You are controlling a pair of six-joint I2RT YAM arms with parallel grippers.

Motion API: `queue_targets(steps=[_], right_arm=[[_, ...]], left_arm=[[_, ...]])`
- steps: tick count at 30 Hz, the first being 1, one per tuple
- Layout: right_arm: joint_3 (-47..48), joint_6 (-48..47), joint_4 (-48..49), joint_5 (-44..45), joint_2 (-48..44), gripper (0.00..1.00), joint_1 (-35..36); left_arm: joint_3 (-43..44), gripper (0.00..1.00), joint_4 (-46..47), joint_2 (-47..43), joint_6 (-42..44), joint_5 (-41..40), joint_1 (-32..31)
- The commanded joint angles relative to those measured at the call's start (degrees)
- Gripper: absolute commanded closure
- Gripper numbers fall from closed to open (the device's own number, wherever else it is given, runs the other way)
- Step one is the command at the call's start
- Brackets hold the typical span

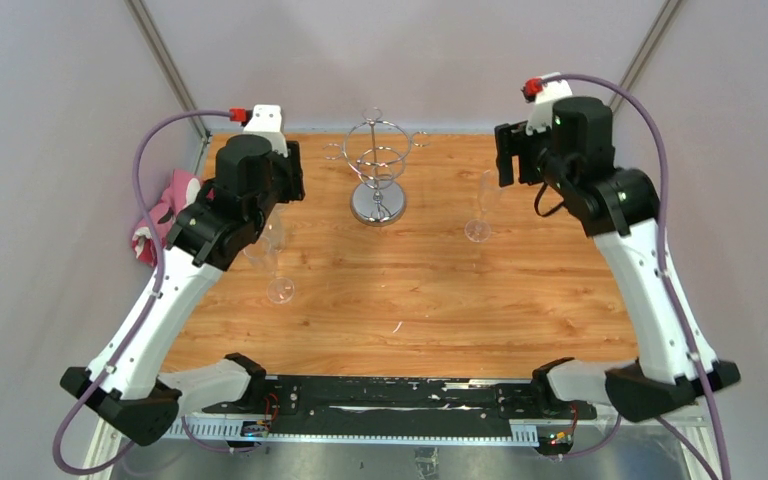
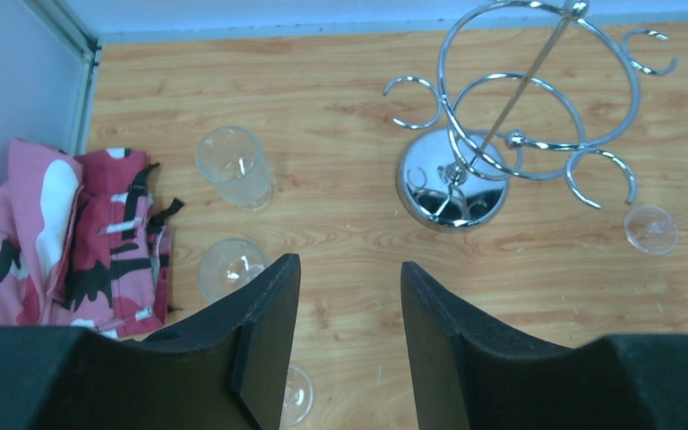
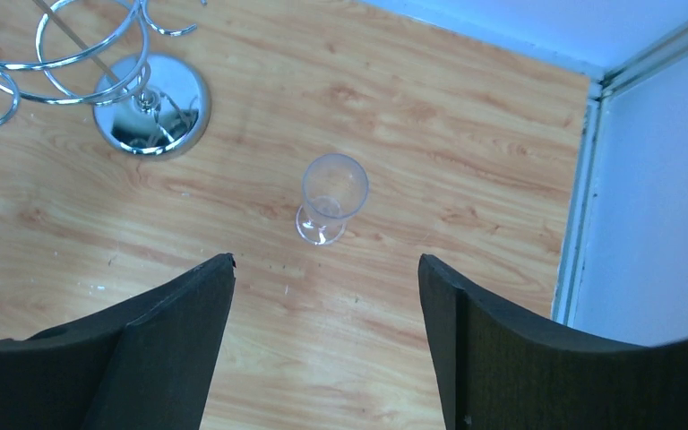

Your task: Take the wine glass off the wine glass rack

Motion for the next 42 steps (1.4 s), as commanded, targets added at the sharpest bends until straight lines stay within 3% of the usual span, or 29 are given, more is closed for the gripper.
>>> queue_targets(steps=[1, 6, 9, 22, 42], right_arm=[[-12.18, 3.20, 15.71, 7.21, -9.00, 0.20, 3.05], [-23.29, 6.23, 23.85, 11.33, -17.20, 0.19, 4.83], [-28.00, 7.75, 25.51, 12.64, -20.54, 0.18, 5.77], [-43.56, 8.58, 33.52, 26.66, -30.26, 0.18, 7.76], [-43.36, 6.42, 33.09, 31.98, -31.26, 0.15, 8.04]], left_arm=[[-6.42, 0.49, 11.52, -6.47, 2.55, 3.93, -0.36], [-16.50, 0.47, 23.27, -15.90, 3.65, 9.41, -0.36], [-20.06, 0.47, 25.74, -20.65, 4.63, 10.51, -0.36], [-39.20, 0.49, 36.21, -39.44, 1.34, 3.30, -0.36], [-37.66, 0.49, 35.65, -39.63, 2.73, 0.63, -0.36]])
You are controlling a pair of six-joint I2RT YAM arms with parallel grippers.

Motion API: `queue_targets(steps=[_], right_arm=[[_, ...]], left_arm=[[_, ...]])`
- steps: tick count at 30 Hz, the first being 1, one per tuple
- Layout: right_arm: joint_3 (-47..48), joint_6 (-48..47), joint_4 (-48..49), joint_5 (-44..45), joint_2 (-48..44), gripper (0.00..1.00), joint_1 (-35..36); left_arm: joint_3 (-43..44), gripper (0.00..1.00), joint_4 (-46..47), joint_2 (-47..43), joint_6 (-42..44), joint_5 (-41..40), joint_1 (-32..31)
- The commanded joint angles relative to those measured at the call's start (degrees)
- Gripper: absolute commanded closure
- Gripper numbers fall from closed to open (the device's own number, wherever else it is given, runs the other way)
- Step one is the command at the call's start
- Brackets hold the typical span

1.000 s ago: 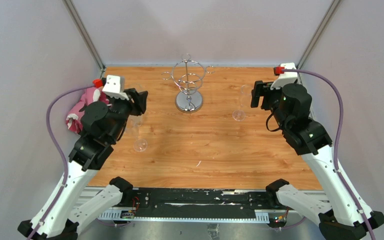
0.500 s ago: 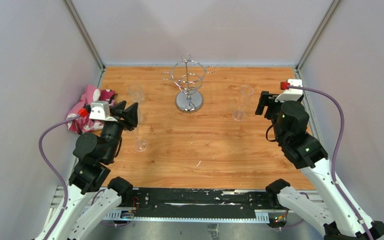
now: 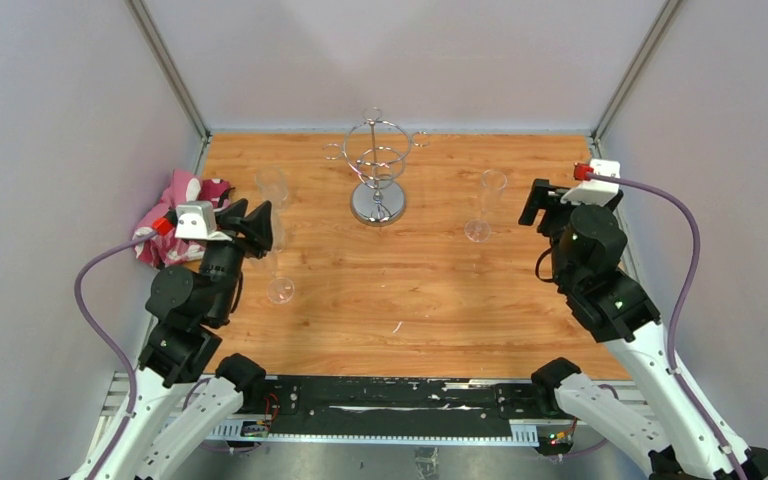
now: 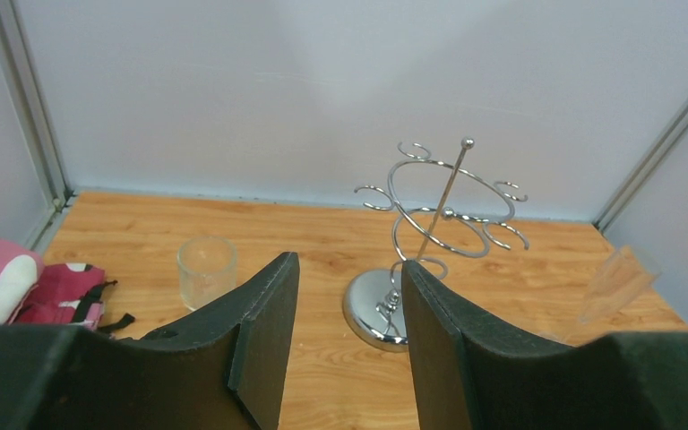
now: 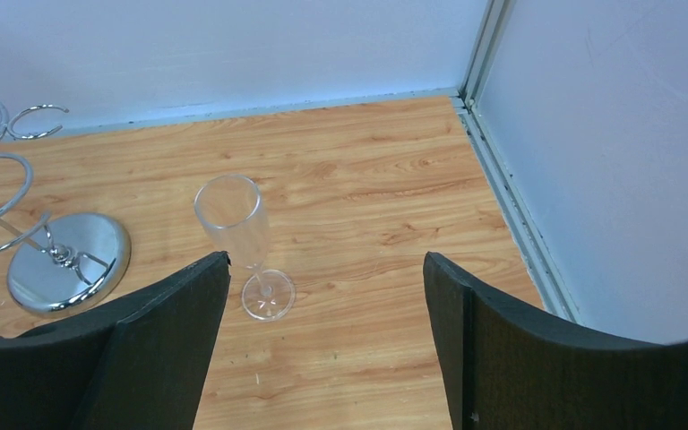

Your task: Take the wine glass off the wine glass rack

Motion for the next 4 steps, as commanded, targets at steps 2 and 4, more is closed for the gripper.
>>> queue_targets(steps=[2, 4], right_arm=[[0.78, -0.08, -0.14, 4.40, 0.26, 0.14, 0.86], [0.97, 0.20, -0.19, 4.46, -0.06, 0.14, 0.84]], left_arm=[[1.77, 0.49, 0.94, -0.80, 0.12, -1.40, -0.32], [1.78, 0.49, 0.74, -1.08, 0.11, -1.56, -0.31]])
